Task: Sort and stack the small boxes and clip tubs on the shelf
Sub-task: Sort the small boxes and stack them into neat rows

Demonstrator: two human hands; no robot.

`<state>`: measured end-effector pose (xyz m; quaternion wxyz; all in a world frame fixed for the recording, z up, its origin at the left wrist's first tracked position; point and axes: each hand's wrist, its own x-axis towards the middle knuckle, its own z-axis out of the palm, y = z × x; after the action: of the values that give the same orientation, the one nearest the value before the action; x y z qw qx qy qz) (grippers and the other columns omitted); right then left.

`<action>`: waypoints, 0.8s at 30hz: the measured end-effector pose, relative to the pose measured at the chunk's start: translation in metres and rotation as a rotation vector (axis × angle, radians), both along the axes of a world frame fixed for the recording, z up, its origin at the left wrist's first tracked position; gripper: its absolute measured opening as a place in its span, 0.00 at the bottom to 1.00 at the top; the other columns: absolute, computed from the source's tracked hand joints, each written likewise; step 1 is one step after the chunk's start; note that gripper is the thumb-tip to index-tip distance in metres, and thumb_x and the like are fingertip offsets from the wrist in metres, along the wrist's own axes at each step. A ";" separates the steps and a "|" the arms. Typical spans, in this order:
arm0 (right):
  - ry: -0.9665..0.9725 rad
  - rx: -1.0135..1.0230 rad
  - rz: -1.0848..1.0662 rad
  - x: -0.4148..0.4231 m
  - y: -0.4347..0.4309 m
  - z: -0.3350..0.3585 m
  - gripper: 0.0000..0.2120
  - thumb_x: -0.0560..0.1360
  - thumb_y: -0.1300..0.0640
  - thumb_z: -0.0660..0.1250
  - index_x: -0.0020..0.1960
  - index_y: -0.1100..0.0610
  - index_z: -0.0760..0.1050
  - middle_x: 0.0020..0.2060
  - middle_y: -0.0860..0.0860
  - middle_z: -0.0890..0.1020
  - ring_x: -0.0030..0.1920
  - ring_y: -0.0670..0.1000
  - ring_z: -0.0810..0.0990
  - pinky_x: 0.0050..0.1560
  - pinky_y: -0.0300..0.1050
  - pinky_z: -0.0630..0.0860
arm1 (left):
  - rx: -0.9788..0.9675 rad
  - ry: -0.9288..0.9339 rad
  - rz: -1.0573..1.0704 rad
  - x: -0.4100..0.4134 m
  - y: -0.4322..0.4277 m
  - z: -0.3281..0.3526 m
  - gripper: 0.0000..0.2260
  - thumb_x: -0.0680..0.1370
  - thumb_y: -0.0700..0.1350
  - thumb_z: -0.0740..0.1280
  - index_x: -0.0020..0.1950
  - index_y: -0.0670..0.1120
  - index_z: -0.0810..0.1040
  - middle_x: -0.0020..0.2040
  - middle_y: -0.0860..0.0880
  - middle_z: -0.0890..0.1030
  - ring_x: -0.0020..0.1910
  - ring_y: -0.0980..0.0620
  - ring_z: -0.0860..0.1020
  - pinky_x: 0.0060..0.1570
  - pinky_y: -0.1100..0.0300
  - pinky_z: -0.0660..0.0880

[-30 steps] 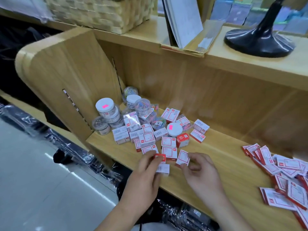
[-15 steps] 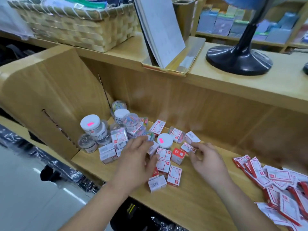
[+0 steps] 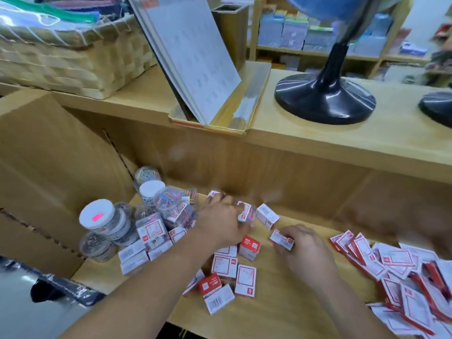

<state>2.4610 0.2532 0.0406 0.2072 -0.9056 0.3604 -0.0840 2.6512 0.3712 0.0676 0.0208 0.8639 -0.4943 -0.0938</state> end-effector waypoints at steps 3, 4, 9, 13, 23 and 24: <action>-0.180 0.085 -0.096 0.003 0.003 0.011 0.05 0.72 0.50 0.72 0.47 0.46 0.82 0.40 0.45 0.78 0.46 0.50 0.80 0.45 0.48 0.76 | -0.036 -0.006 -0.004 0.003 0.008 -0.004 0.26 0.83 0.62 0.52 0.75 0.51 0.70 0.77 0.53 0.69 0.80 0.50 0.57 0.76 0.46 0.54; -0.233 0.114 -0.104 0.006 0.004 0.014 0.05 0.71 0.53 0.72 0.46 0.46 0.82 0.38 0.44 0.78 0.44 0.48 0.80 0.45 0.48 0.76 | -0.034 0.010 0.007 0.007 0.013 -0.007 0.26 0.83 0.60 0.49 0.75 0.50 0.70 0.77 0.52 0.68 0.80 0.51 0.56 0.77 0.46 0.53; -0.381 0.315 -0.146 0.011 0.002 0.030 0.08 0.70 0.55 0.75 0.48 0.46 0.81 0.44 0.44 0.79 0.42 0.40 0.79 0.46 0.39 0.76 | -0.154 -0.085 0.022 0.014 0.019 0.005 0.22 0.82 0.55 0.51 0.57 0.47 0.81 0.60 0.49 0.79 0.64 0.46 0.74 0.63 0.54 0.68; -0.469 0.370 -0.186 0.002 -0.002 0.040 0.10 0.69 0.57 0.78 0.48 0.48 0.82 0.43 0.45 0.81 0.40 0.41 0.79 0.42 0.30 0.74 | -0.324 0.038 -0.200 -0.004 -0.017 0.016 0.15 0.75 0.47 0.60 0.57 0.52 0.81 0.54 0.53 0.81 0.54 0.47 0.78 0.51 0.52 0.76; -0.323 0.461 -0.240 -0.050 -0.002 0.030 0.06 0.69 0.52 0.77 0.40 0.46 0.80 0.32 0.41 0.82 0.36 0.46 0.81 0.41 0.45 0.77 | -0.272 -0.063 -0.227 -0.018 -0.039 0.015 0.11 0.76 0.53 0.70 0.57 0.55 0.80 0.52 0.53 0.79 0.53 0.47 0.77 0.51 0.53 0.74; -0.304 0.462 -0.250 -0.046 0.000 0.028 0.06 0.69 0.52 0.77 0.40 0.47 0.80 0.31 0.42 0.81 0.36 0.47 0.81 0.41 0.44 0.76 | -0.354 0.011 -0.184 -0.018 -0.030 0.019 0.11 0.76 0.54 0.70 0.57 0.55 0.80 0.49 0.53 0.79 0.51 0.48 0.77 0.49 0.53 0.75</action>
<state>2.4155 0.2531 0.0684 0.4475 -0.7601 0.4434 -0.1594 2.6333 0.3408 0.0868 0.1662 0.7976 -0.5797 -0.0115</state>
